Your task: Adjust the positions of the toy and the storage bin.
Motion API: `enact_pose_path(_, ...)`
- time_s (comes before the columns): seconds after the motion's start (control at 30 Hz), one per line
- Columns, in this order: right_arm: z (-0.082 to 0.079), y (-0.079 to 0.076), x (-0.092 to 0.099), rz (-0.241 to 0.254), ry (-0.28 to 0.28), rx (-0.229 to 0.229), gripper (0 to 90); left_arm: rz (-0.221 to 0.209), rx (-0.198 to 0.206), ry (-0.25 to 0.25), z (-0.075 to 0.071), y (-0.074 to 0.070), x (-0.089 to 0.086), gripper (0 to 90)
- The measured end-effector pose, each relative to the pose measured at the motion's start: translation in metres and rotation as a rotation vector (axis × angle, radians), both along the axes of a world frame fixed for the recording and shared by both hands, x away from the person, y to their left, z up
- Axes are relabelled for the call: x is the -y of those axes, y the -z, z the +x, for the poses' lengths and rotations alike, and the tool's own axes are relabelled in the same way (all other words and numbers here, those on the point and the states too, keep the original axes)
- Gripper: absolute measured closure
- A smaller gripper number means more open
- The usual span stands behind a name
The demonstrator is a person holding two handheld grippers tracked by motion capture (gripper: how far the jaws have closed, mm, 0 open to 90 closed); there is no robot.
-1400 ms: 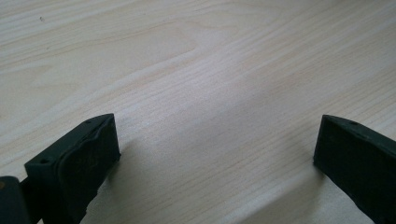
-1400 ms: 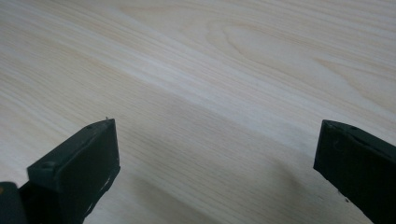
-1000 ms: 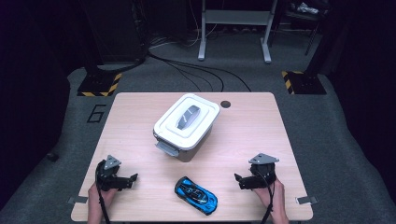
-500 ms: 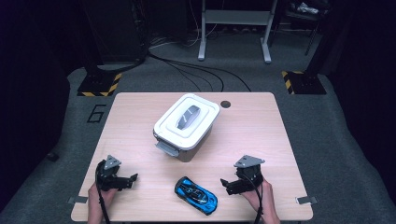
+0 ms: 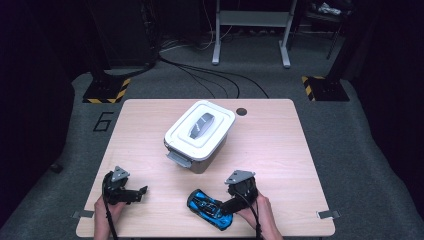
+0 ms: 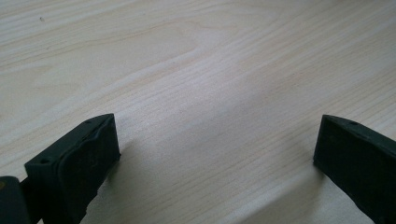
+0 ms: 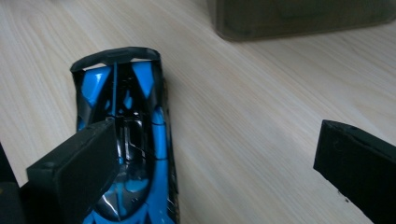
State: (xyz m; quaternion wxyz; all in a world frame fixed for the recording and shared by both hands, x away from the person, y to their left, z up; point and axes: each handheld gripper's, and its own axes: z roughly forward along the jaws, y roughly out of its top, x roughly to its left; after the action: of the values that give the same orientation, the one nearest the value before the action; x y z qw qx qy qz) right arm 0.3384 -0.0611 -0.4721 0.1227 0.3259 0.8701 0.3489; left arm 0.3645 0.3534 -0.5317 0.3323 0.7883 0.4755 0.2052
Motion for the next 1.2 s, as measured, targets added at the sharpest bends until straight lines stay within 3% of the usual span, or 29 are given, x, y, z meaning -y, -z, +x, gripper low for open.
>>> enact_pose_path(0.57,-0.005,0.010,-0.070,-0.080,-0.100,-0.042,0.0,0.000,-0.001,0.000,0.000,0.000,0.000,0.3)
enact_pose_path(0.93,0.001,0.018,-0.101,-0.140,-0.141,-0.062,0.0,0.000,0.000,0.000,0.000,0.000,0.000,0.3)
enact_pose_path(1.2,0.006,0.023,-0.110,-0.155,-0.148,-0.079,13.8,0.000,0.000,0.000,0.000,0.000,0.000,0.3)
